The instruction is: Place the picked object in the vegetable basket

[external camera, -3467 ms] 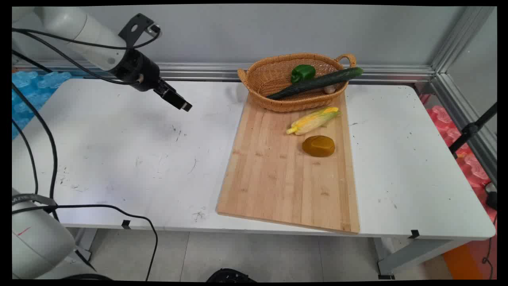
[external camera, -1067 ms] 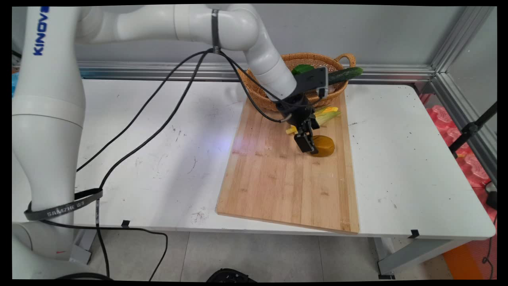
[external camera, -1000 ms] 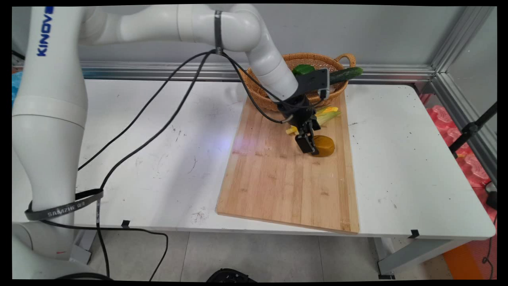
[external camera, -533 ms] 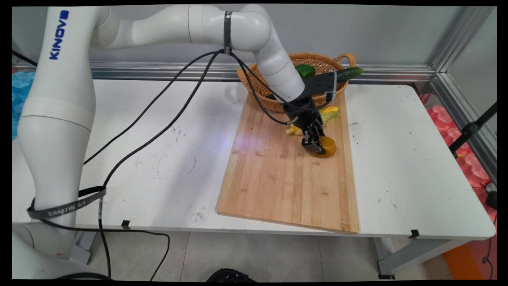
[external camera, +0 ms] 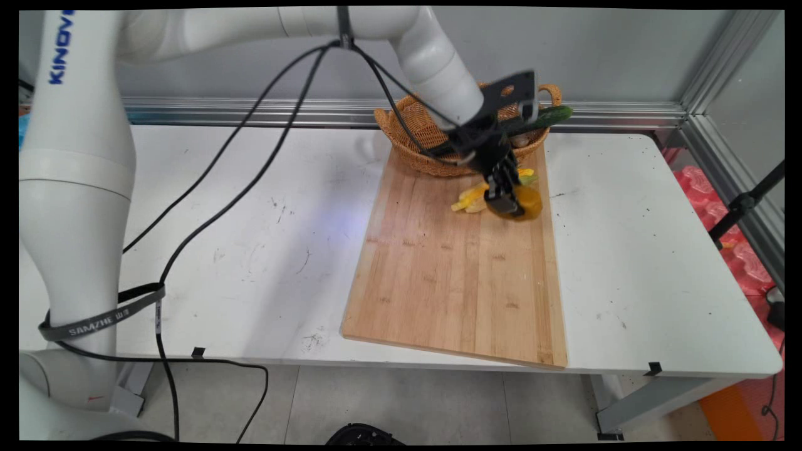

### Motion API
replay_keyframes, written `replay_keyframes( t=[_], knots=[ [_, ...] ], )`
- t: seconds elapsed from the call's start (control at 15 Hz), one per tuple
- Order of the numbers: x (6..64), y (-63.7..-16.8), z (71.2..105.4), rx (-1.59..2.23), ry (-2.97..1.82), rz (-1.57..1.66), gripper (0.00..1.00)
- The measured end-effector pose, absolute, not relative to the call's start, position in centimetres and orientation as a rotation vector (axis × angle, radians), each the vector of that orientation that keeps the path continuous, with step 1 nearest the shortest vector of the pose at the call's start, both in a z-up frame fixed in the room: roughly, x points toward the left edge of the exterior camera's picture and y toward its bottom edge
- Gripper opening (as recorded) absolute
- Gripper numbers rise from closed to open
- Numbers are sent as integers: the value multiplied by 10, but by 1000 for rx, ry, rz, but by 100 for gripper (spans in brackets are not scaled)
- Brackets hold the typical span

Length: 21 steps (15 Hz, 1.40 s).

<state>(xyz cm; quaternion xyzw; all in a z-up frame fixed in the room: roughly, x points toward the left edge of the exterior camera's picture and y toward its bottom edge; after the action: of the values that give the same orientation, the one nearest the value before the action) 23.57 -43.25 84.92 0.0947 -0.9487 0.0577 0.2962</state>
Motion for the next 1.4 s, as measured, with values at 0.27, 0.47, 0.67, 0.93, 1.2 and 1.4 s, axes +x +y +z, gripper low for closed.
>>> replay_keyframes(
  t=[0.27,0.47,0.67,0.93,1.2,1.4],
  knots=[
    [256,-425,885,427,-2476,219,0],
    [282,-423,908,596,-2432,280,0],
    [310,-423,927,763,-2379,349,0],
    [347,-431,944,968,-2292,441,0],
    [369,-442,948,1099,-2225,489,0],
    [386,-458,941,1207,-2168,519,0]
  ],
)
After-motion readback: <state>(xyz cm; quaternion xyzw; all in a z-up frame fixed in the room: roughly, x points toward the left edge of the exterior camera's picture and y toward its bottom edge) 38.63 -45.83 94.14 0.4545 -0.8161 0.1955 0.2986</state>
